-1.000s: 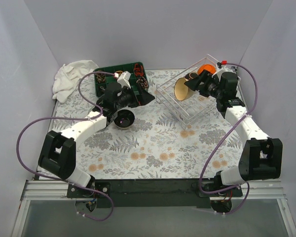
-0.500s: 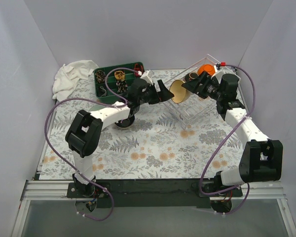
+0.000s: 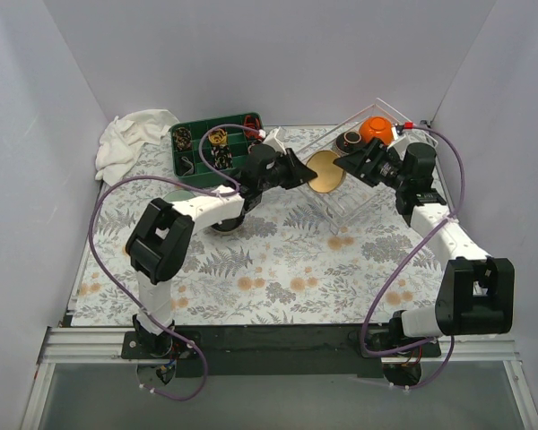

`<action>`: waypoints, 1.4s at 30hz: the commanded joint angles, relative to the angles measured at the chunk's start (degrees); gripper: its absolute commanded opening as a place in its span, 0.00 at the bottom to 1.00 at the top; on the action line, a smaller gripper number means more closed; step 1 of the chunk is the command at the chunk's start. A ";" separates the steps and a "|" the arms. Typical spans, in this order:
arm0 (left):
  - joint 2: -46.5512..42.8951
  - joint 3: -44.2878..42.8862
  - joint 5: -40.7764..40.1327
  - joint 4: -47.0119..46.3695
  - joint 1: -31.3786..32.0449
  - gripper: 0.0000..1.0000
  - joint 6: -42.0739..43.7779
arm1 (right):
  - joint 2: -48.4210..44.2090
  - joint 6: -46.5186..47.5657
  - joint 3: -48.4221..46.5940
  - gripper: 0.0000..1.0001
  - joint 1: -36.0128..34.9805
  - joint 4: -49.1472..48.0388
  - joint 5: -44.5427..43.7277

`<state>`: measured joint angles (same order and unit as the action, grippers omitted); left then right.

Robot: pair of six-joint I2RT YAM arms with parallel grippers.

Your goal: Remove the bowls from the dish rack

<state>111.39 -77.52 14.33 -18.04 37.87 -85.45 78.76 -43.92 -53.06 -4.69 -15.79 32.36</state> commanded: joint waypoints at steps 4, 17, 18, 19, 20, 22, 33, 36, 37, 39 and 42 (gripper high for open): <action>-8.56 4.21 -7.56 4.49 0.36 0.00 4.32 | -5.11 0.76 2.34 0.59 -0.85 -6.80 5.78; -24.98 6.85 -25.21 27.34 -0.60 0.00 20.05 | -11.96 12.27 7.79 0.81 -0.76 0.65 4.39; -25.87 7.37 -25.75 28.75 -1.30 0.00 20.76 | -12.31 13.32 7.71 0.81 -0.85 1.54 3.68; -27.70 7.73 -26.28 31.46 -1.83 0.00 22.42 | -12.93 15.34 7.71 0.81 -0.85 2.60 2.72; -28.42 7.90 -26.80 32.88 -2.44 0.00 23.13 | -13.11 16.05 7.79 0.81 -0.85 3.30 2.27; -29.56 8.08 -26.37 37.17 -4.64 0.00 25.14 | -13.46 17.72 8.06 0.81 -0.85 4.98 1.48; -26.50 8.79 -19.43 45.99 -15.27 0.00 29.73 | -13.90 20.45 9.02 0.82 -0.94 6.91 1.22; -25.35 9.84 -17.32 45.64 -16.50 0.00 29.81 | -13.90 20.63 9.02 0.82 -1.02 7.53 0.95; -24.65 10.01 -16.62 45.55 -16.68 0.00 29.90 | -13.90 20.72 9.11 0.82 -0.94 7.62 0.69; -23.59 10.54 -16.35 45.90 -16.86 0.00 30.25 | -14.07 20.98 9.20 0.83 -0.94 7.97 0.25; -22.45 11.50 -16.96 46.43 -17.39 0.00 30.61 | -14.34 21.60 9.29 0.83 -0.94 8.41 -0.80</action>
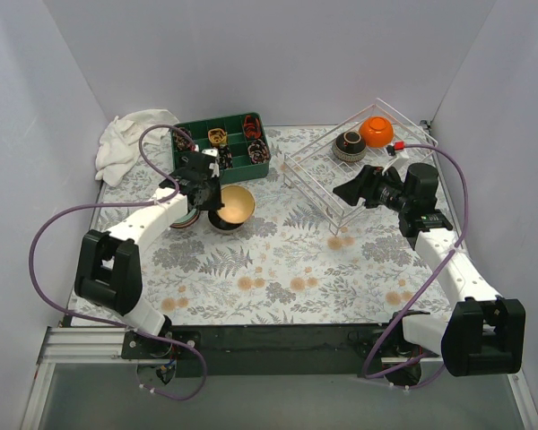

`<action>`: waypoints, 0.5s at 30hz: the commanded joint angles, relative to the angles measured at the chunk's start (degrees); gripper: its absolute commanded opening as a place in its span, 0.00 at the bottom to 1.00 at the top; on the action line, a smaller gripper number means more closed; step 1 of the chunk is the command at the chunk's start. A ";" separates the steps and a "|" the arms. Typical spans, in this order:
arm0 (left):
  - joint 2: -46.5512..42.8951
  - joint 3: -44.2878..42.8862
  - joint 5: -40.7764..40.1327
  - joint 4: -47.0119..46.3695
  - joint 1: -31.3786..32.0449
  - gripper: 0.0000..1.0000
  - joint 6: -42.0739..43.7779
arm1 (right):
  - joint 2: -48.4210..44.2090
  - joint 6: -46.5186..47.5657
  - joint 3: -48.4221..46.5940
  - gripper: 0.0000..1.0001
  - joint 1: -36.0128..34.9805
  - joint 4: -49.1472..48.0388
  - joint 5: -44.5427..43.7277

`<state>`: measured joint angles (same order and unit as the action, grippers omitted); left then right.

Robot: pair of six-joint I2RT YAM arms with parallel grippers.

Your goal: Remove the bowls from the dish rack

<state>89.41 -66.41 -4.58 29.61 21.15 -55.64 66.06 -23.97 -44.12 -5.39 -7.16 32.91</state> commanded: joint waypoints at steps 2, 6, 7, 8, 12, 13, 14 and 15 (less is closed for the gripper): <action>-0.72 1.11 2.03 -1.39 -1.11 0.00 0.88 | -1.55 1.82 0.35 0.83 -0.32 -0.05 -1.70; -1.43 3.48 2.29 -1.92 -1.90 0.00 1.14 | -1.29 1.99 0.26 0.82 -0.33 -0.05 -2.06; -1.43 3.74 2.55 -1.83 -1.90 0.00 1.23 | -1.20 1.91 0.26 0.83 -0.33 0.04 -2.23; -1.34 4.01 2.73 -1.74 -1.90 0.01 1.15 | -1.11 1.99 0.26 0.82 -0.24 0.04 -2.32; -1.43 5.41 3.00 -1.57 -1.90 0.08 1.23 | -0.76 1.99 0.26 0.82 -0.24 0.13 -2.67; -1.60 5.68 3.08 -1.66 -1.90 0.11 1.32 | -0.76 2.08 0.26 0.82 -0.24 0.13 -2.76; -1.69 5.59 2.91 -1.83 -1.90 0.14 1.32 | -0.76 2.08 0.17 0.82 -0.32 0.13 -2.76; -2.04 5.42 2.82 -2.09 -1.99 0.20 1.32 | -0.67 2.26 0.17 0.82 -0.33 0.04 -2.76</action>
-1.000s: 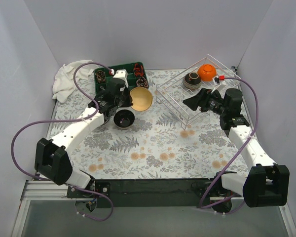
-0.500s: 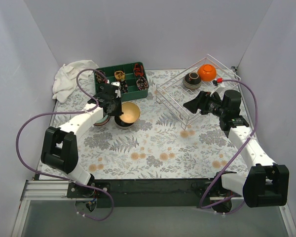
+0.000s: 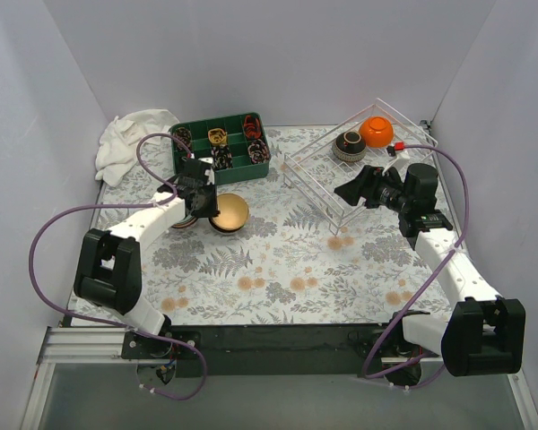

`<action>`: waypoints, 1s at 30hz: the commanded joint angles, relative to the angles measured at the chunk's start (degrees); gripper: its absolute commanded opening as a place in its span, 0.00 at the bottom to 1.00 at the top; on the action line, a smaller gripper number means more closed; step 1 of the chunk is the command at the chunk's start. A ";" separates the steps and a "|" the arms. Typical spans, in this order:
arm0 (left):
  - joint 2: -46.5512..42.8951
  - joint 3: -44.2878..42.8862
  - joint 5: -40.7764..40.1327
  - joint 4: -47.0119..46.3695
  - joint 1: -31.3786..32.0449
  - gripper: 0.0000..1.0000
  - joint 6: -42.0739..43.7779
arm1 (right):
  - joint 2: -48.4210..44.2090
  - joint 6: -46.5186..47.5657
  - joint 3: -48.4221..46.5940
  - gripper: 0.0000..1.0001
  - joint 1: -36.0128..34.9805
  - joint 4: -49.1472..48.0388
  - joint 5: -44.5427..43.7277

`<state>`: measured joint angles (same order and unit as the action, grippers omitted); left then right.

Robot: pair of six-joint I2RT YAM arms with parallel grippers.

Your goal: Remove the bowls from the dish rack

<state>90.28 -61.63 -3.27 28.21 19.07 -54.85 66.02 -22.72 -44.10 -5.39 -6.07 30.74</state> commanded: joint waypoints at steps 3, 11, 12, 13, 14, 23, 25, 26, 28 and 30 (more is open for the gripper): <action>-3.79 0.89 1.16 -0.96 0.09 0.34 0.62 | -0.54 0.92 0.06 0.82 -0.24 -1.05 -0.86; -8.53 1.68 -0.25 -2.54 0.00 0.61 0.45 | -0.01 1.10 -0.55 0.82 -0.32 -0.44 -2.09; -9.32 2.47 -0.16 -3.59 0.00 0.62 0.36 | -0.01 1.19 -0.64 0.82 -0.24 -0.18 -2.44; -10.12 3.00 -0.25 -4.03 0.00 0.64 0.36 | -0.01 1.27 -0.81 0.82 -0.24 0.00 -2.96; -11.78 3.35 -0.34 -4.56 0.00 0.65 0.18 | -0.01 1.45 -0.90 0.82 -0.24 0.09 -3.32; -18.74 8.71 6.07 -10.89 -0.61 0.65 -2.27 | 3.24 2.77 -4.24 0.82 0.38 1.67 -6.66; -18.21 9.07 7.39 -11.42 -0.61 0.65 -2.63 | 4.20 2.68 -5.38 0.82 0.47 1.67 -6.75; -17.86 9.07 7.66 -11.42 -0.70 0.65 -2.72 | 4.47 2.59 -5.65 0.82 0.47 1.58 -6.83; -16.37 9.15 9.06 -11.51 -0.79 0.65 -2.98 | 5.17 2.68 -6.17 0.82 0.55 1.67 -7.27; -15.23 9.33 9.16 -11.68 -1.05 0.65 -2.98 | 5.87 2.68 -6.35 0.82 0.55 1.67 -7.45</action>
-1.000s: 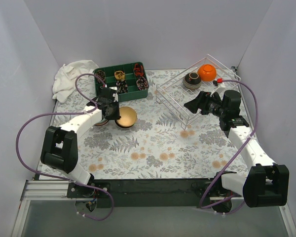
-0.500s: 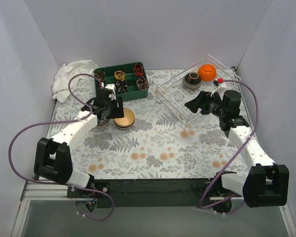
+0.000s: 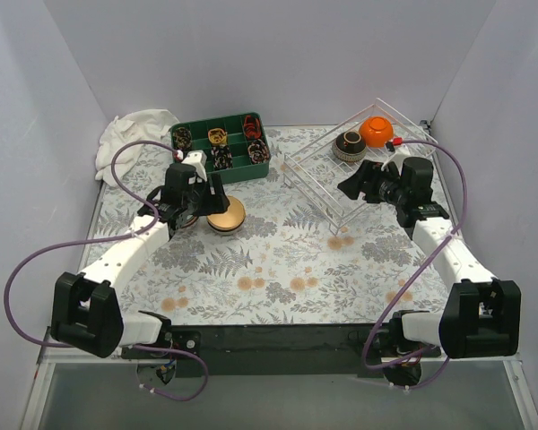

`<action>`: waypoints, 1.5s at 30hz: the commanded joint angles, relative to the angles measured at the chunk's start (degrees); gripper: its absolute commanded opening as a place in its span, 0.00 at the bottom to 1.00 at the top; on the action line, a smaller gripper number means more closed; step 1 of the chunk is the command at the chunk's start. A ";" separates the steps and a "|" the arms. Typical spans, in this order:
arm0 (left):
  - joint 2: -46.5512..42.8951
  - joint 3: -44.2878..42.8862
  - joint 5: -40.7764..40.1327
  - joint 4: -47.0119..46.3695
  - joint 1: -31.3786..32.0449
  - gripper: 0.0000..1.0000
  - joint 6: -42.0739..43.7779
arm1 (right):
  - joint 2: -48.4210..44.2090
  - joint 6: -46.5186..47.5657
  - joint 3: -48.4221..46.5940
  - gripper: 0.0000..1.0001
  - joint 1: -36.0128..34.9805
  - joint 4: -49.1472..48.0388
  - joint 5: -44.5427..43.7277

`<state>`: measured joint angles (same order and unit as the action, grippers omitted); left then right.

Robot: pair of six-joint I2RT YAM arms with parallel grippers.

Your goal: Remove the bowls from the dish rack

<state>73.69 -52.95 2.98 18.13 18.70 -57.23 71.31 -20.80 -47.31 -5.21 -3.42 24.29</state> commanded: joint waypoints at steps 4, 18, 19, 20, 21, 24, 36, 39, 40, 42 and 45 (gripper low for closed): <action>3.74 0.74 2.73 -1.34 -1.21 0.65 -0.69 | 1.38 0.67 -2.96 0.82 0.38 -0.97 -0.92; 7.18 -0.23 4.84 -0.20 -2.44 0.66 -1.39 | 4.54 1.46 -4.28 0.82 1.08 -1.06 -3.54; 6.82 -0.23 4.93 -0.37 -2.35 0.66 -1.39 | 4.89 1.55 -5.07 0.82 1.17 -1.15 -3.90; 6.38 -0.23 5.01 -0.46 -2.35 0.66 -1.30 | 5.24 1.29 -5.51 0.82 1.34 -1.41 -4.43; 5.77 -0.23 5.19 -0.64 -2.44 0.66 -1.04 | 5.85 0.85 -5.77 0.82 1.69 -1.85 -5.21; 2.87 0.12 5.37 -1.69 -2.35 0.68 -0.78 | 7.78 -0.56 -7.53 0.83 2.83 -3.87 -5.66; -6.80 2.50 -0.42 -4.95 -2.35 0.83 1.51 | 24.48 -6.35 -24.65 0.88 4.60 -4.58 -10.22; -8.29 2.94 -2.27 -5.65 -2.35 0.89 1.86 | 28.96 -8.38 -28.78 0.89 6.26 -4.58 -11.19; -8.65 3.11 -2.28 -5.56 -2.35 0.91 2.04 | 30.02 -8.82 -29.50 0.89 6.35 -4.58 -11.46; -9.61 3.29 -4.99 -5.74 -2.35 0.95 2.21 | 32.75 -10.31 -31.26 0.89 6.36 -5.01 -13.12; -10.49 3.73 -7.19 -6.09 -2.44 0.98 2.21 | 35.74 -12.42 -32.14 0.90 6.53 -7.12 -14.44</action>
<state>66.08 -49.89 0.67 13.50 16.60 -56.01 104.36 -29.26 -76.07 0.78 -6.72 13.19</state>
